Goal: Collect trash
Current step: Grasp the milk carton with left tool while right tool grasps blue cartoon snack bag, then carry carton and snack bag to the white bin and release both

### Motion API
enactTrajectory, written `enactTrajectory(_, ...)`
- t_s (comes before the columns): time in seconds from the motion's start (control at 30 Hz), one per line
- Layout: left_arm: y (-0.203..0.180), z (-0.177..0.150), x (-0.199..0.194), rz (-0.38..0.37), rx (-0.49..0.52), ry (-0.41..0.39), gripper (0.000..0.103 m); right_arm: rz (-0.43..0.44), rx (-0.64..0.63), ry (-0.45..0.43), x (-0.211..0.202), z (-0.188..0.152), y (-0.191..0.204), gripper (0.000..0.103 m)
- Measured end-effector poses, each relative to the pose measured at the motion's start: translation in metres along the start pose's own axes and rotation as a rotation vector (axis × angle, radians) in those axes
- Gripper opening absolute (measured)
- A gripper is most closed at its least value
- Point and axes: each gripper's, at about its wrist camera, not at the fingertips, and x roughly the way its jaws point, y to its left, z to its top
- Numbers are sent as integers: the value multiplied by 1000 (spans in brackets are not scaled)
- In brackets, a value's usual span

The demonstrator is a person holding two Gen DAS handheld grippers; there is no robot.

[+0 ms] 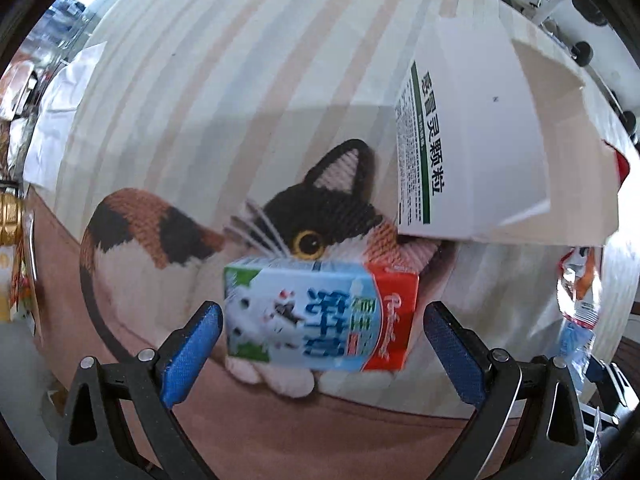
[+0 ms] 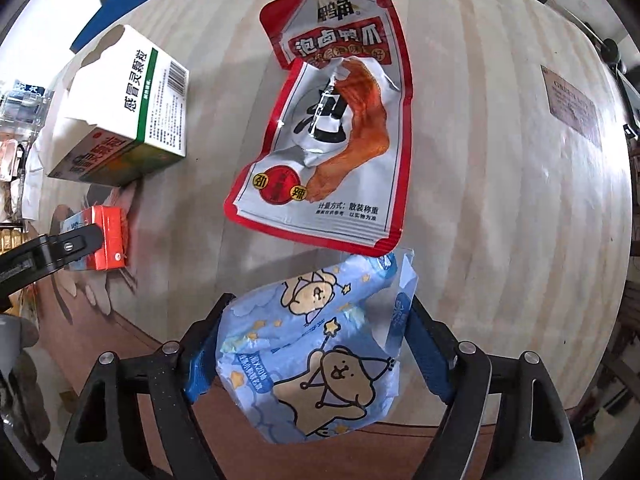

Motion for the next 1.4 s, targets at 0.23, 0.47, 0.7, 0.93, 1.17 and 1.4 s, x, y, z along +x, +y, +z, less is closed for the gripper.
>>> enactTrajectory(0.23,-9,-2,-15,-19,2,-77,91,-12,-11,-3,4,4,3,83)
enactTrajectory(0.47,3,-25,-43,-33,-42,-139,91,-8,-47,-14,-8,-9,12,82)
enactTrajectory(0.7,47,-77,-66,-68,-123,-189,91,6,-96,-27,-21,-31,24,78)
enactTrajectory(0.93,86,-149,-79,-156,-257,-224,91,44,-156,-19,-35,-70,48,72)
enactTrajectory(1.17,129,-257,-91,-204,-373,-267,91,101,-270,-23,-57,-138,94,72)
enactTrajectory(1.4,183,-387,-84,-208,-488,-280,91,155,-404,17,-65,-259,145,72)
